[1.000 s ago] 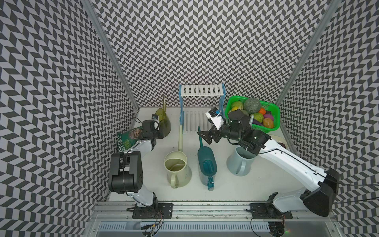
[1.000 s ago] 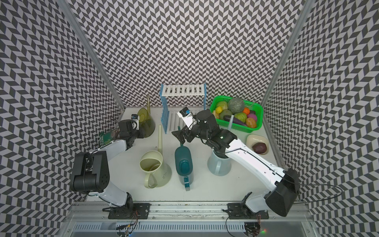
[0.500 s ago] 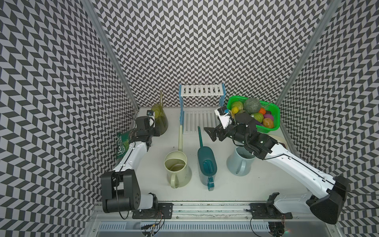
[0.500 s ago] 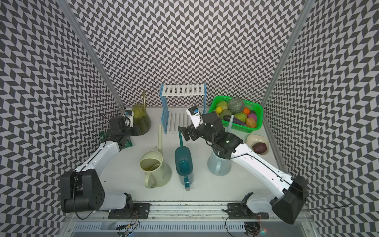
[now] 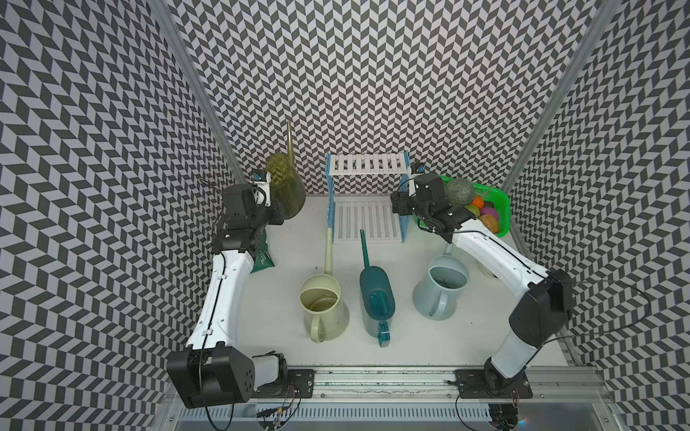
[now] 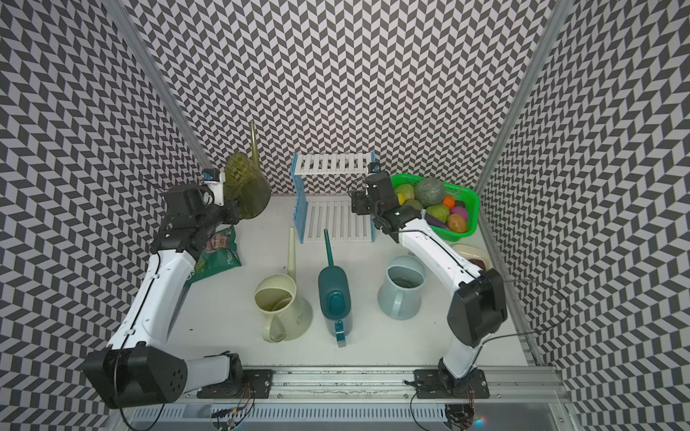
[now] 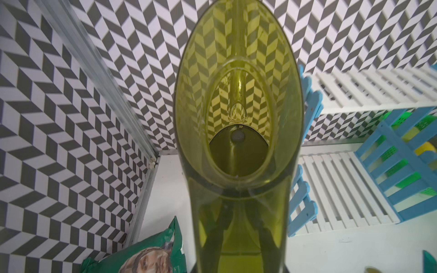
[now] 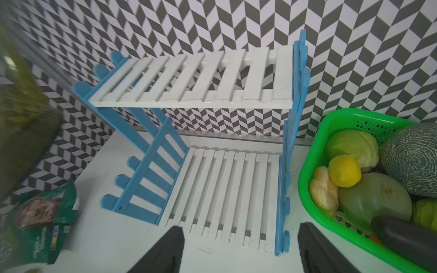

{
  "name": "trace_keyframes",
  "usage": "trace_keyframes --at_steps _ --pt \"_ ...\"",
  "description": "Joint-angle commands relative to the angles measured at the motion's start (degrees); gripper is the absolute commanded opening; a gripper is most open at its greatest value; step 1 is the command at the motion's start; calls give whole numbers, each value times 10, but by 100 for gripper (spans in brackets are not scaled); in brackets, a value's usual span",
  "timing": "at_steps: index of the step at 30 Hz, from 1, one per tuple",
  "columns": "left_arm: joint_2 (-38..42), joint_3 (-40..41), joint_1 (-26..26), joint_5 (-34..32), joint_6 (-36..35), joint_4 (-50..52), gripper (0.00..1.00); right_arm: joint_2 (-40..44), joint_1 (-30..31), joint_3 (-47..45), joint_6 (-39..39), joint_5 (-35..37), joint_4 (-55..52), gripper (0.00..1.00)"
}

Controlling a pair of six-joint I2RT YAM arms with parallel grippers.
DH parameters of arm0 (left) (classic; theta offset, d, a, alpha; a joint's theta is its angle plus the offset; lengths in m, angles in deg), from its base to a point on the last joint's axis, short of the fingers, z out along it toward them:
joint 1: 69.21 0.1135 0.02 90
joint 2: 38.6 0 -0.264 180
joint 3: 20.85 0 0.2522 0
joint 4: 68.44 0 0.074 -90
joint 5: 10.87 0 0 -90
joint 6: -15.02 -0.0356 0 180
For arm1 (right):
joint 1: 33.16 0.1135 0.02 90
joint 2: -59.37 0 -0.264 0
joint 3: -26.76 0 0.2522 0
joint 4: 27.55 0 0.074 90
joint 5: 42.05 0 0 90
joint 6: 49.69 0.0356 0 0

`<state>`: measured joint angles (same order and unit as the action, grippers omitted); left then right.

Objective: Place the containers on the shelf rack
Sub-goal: 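Place the container on the shelf, then adjust the shelf at the center of the board.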

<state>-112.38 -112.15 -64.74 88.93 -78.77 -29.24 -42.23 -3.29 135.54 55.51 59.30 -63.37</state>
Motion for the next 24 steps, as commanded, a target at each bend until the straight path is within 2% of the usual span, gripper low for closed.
trace_keyframes --at_steps 1,8,19,24 --pt "6 -67 -9 27 11 13 0 -38 -4 52 31 23 -41 73" --pt "-2 -130 -43 28 14 38 0 -92 -21 89 43 53 -85 64" --pt "-18 -189 -93 20 27 49 0 -154 -45 110 36 10 -113 58" --pt "-32 -210 -108 13 34 49 0 -177 -47 129 36 15 -126 51"
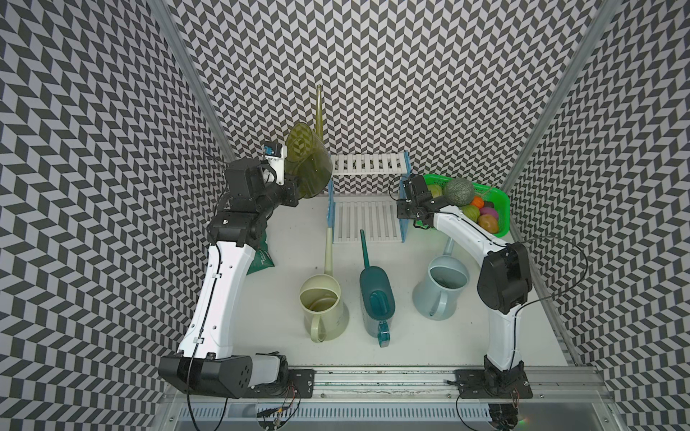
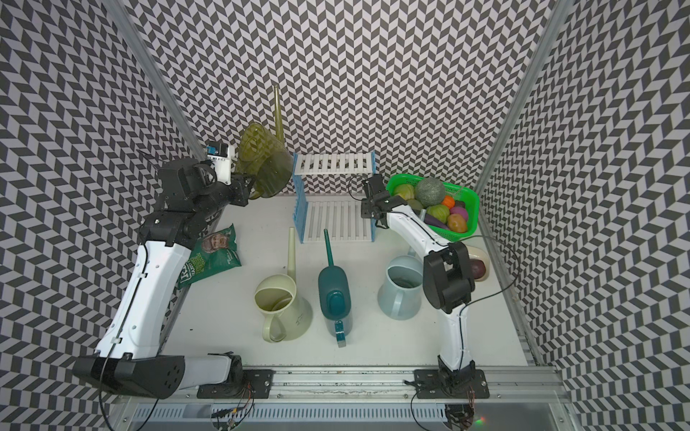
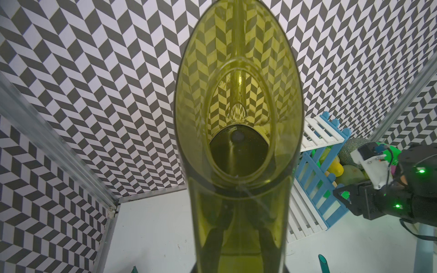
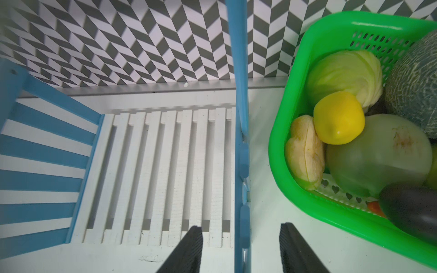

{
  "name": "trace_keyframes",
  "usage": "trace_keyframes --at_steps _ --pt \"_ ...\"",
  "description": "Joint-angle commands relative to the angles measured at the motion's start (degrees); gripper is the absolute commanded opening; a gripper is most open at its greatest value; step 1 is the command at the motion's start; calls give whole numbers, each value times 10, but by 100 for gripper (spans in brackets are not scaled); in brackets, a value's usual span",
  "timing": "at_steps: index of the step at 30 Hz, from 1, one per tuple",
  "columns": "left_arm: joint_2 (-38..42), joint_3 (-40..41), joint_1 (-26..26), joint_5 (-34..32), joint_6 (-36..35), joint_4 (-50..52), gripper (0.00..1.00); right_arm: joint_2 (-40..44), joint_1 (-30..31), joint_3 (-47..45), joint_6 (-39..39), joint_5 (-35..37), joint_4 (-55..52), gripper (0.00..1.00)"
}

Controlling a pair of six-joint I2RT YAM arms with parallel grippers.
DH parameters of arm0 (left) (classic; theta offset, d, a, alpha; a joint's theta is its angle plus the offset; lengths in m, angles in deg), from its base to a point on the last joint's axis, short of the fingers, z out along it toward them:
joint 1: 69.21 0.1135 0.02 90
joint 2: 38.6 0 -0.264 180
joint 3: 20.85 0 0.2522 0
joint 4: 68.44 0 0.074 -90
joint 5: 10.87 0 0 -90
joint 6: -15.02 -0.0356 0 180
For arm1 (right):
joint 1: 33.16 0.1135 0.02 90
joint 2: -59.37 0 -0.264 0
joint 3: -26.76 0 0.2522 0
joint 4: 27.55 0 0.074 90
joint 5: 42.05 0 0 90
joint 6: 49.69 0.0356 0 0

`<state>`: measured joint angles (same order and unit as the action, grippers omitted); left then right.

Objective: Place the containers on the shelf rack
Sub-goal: Adjust the shelf at the center of the board.

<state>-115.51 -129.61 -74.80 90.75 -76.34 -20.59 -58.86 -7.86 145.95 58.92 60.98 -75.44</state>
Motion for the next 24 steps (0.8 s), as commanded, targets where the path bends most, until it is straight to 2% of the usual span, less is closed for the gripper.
trace_keyframes --at_steps 1,5,15,18,24 --pt "-4 -41 -11 -8 13 -38 0 -14 -2 30 1 -5 -7 49" --pt "-21 -60 -29 -29 24 -42 0 -26 0 51 2 -13 -22 35" --pt "-57 -96 -88 -97 57 -45 0 -23 14 54 13 -8 -48 13" --pt "-70 -116 -113 -139 68 -40 0 -17 22 44 16 -1 -48 6" --pt "-111 -168 -140 -174 75 -12 0 19 37 -5 27 12 -29 1"
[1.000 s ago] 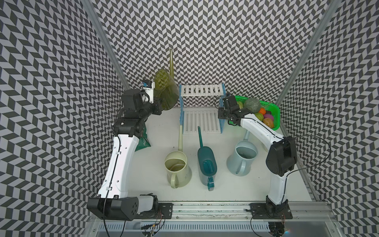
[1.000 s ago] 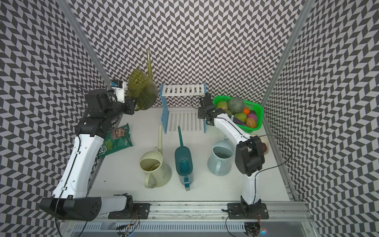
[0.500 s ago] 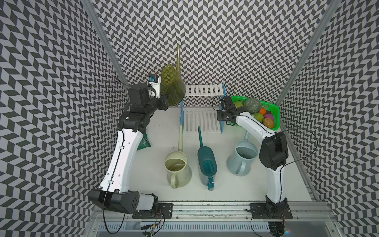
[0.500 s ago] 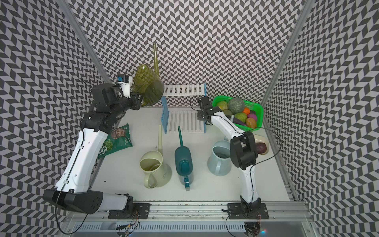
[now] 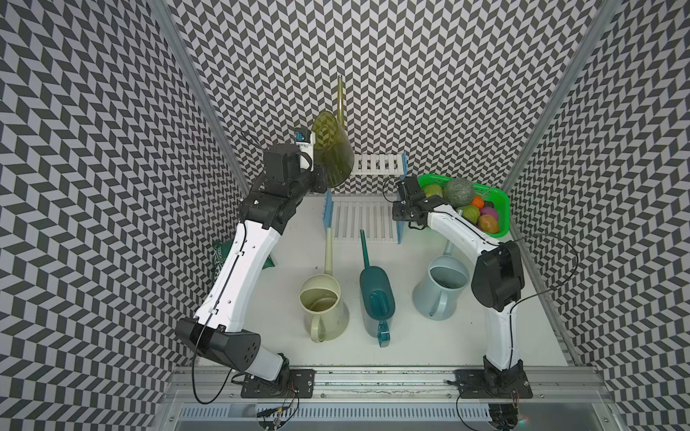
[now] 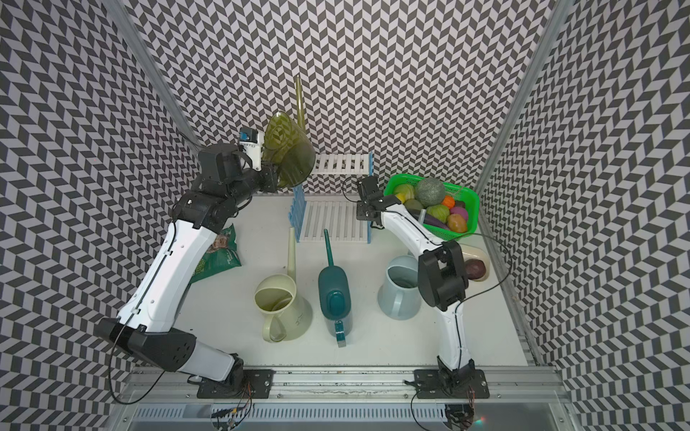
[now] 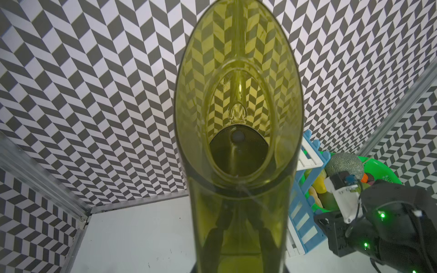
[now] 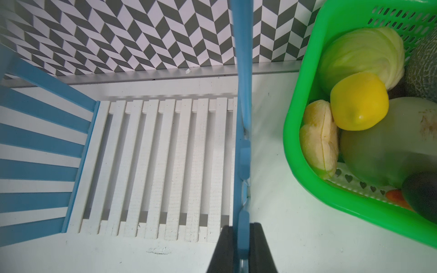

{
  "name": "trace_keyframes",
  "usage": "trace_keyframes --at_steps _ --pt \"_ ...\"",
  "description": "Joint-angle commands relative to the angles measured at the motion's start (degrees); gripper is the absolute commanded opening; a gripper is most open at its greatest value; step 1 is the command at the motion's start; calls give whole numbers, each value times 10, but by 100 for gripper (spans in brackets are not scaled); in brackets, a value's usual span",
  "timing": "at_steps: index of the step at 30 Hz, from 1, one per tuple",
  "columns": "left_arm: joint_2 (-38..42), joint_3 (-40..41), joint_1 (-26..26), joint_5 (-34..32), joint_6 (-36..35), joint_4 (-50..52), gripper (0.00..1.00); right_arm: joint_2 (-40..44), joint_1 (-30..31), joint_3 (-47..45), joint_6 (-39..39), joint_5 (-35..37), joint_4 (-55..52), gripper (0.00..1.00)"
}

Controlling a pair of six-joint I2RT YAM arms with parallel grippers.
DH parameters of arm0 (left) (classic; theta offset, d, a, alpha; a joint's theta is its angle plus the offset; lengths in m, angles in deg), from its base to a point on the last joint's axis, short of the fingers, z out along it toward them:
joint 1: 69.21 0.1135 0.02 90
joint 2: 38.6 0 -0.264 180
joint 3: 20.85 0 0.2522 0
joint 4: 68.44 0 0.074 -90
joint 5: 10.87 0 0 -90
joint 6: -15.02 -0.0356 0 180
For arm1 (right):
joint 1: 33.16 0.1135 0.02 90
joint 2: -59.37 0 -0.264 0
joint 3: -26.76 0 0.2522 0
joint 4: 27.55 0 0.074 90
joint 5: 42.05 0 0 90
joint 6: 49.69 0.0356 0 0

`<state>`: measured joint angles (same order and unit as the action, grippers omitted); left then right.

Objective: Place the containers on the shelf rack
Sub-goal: Adjust the shelf at the center of the board.

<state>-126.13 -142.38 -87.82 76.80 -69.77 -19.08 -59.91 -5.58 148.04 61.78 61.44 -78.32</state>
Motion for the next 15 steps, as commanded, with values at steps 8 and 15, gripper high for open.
trace_keyframes --at_steps 8,15 --pt "-54 -91 -36 -81 5 7 0 76 27 -92 1 18 24 0" --pt "-66 -90 -51 -115 8 12 0 101 27 -124 -1 22 40 0"
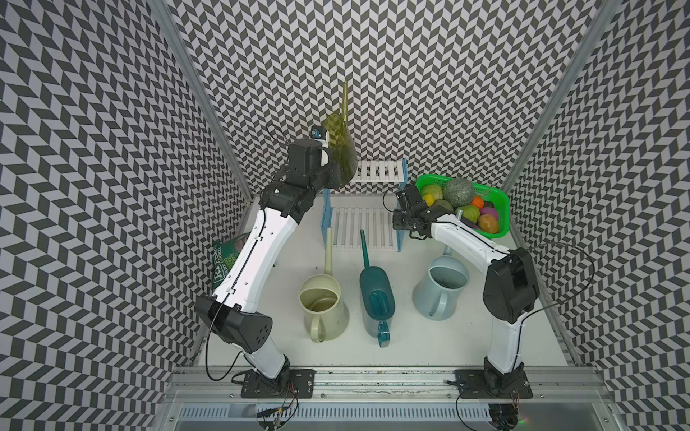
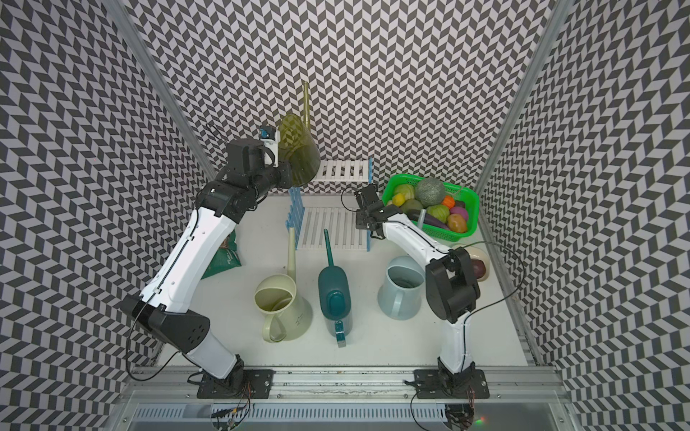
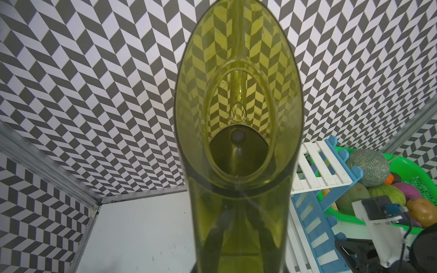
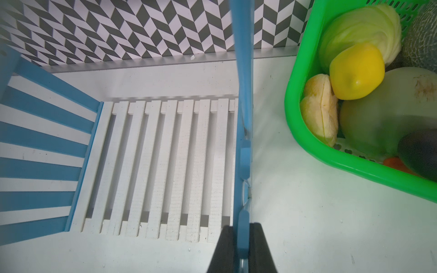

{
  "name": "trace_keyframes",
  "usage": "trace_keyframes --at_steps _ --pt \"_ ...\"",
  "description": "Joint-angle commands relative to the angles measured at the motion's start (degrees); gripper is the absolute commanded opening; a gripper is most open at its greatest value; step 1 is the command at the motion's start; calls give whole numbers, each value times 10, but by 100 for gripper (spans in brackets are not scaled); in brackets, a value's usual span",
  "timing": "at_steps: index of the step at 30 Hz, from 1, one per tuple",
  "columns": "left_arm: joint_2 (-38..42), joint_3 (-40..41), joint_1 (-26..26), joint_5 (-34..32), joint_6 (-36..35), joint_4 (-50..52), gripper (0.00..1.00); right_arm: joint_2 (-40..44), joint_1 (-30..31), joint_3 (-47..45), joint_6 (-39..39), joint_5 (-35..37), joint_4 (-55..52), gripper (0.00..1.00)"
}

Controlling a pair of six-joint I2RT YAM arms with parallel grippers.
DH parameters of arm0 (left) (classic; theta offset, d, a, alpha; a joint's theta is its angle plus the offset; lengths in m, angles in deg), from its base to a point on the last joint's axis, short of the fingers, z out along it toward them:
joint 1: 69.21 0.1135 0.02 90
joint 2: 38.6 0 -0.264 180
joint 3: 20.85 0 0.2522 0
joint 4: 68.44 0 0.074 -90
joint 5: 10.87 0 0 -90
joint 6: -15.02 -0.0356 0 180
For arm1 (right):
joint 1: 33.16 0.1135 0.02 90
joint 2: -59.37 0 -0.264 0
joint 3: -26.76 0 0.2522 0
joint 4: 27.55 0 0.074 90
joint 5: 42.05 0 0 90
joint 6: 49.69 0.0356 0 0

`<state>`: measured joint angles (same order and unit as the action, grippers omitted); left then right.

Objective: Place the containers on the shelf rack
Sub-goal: Adjust the shelf at the center of the board.

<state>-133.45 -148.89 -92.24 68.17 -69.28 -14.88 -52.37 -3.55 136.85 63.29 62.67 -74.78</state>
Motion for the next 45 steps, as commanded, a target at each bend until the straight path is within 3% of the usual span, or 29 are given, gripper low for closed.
trace_keyframes --at_steps 1,8,15,38,40,45 --pt "5 -25 -9 -36 8 -28 0 26 6 -13 -15 9 5 0" --pt "-28 -52 -21 -72 13 -10 0 24 9 -13 -13 7 8 0" --pt "-78 -114 -22 -60 42 22 0 26 11 -15 -14 6 10 0" --pt "-138 -153 -21 -81 38 18 8 33 12 -28 -21 2 17 3" --pt "-142 -154 -22 -83 37 18 11 34 12 -28 -23 0 17 4" --pt "-144 -154 -21 -83 37 20 31 35 12 -30 -23 1 17 10"
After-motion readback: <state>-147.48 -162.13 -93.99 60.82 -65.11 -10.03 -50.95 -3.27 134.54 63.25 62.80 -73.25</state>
